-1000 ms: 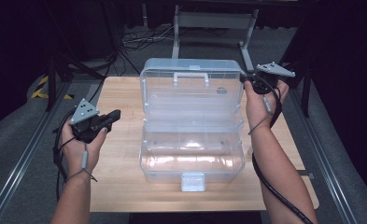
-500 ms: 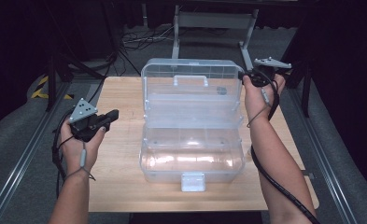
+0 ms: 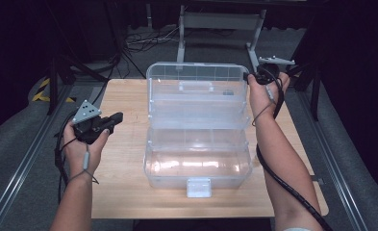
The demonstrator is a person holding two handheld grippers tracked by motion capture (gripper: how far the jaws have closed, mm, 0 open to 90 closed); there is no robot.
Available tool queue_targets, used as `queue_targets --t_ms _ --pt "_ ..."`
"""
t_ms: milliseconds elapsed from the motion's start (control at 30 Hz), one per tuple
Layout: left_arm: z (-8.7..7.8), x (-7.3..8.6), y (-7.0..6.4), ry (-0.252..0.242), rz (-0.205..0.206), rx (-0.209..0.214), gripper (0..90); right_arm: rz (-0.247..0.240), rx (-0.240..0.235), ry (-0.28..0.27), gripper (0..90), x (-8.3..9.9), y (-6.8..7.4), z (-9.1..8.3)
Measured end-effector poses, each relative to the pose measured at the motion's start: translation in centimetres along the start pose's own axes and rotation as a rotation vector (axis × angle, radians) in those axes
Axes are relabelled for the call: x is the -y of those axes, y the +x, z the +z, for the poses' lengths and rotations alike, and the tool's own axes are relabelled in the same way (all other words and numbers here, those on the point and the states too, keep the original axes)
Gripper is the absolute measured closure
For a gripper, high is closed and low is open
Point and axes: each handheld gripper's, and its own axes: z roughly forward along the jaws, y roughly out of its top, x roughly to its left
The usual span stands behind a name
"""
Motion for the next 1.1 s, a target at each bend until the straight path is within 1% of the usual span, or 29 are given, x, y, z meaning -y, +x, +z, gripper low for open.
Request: queue_targets --t_ms 33,67,233,400,467,533,600,700,800,1100 --pt "0.0 0.0 0.0 -0.007 -0.01 0.013 88.3 0.001 0.0 0.003 85.7 0.0 0.0 0.1" --pt "-0.1 0.0 0.1 -0.009 -0.01 0.017 88.4 0.004 -0.001 0.008 85.7 -0.1 -0.1 0.3" --pt "-0.2 0.2 0.3 -0.001 -0.015 0.016 88.2 0.029 -0.007 0.03 85.7 -0.1 -0.5 1.4" --pt "-0.3 0.4 0.7 0.0 -0.025 0.008 88.2 0.033 -0.002 0.049 85.8 -0.1 -0.5 2.2" --pt "-0.3 0.6 0.8 0.01 -0.03 0.008 88.1 0.04 -0.005 0.057 85.8 -0.1 -0.7 2.5" --pt "-0.3 0.7 0.8 0.023 -0.023 -0.002 88.0 0.046 -0.007 0.069 85.8 -0.2 -0.8 2.9" --pt "-0.4 0.8 0.8 0.025 -0.02 -0.007 87.9 0.052 -0.008 0.079 85.8 -0.2 -0.9 3.1" --pt "-0.3 0.8 0.8 0.029 -0.023 -0.003 87.6 0.053 -0.008 0.089 85.8 -0.2 -0.9 3.4" --pt "-0.2 0.8 0.9 0.037 -0.016 -0.01 87.3 0.058 -0.011 0.098 85.8 -0.2 -1.1 3.7" --pt "0.0 0.9 1.0 0.052 -0.017 -0.012 86.9 0.071 -0.014 0.125 85.8 -0.1 -1.4 4.7"
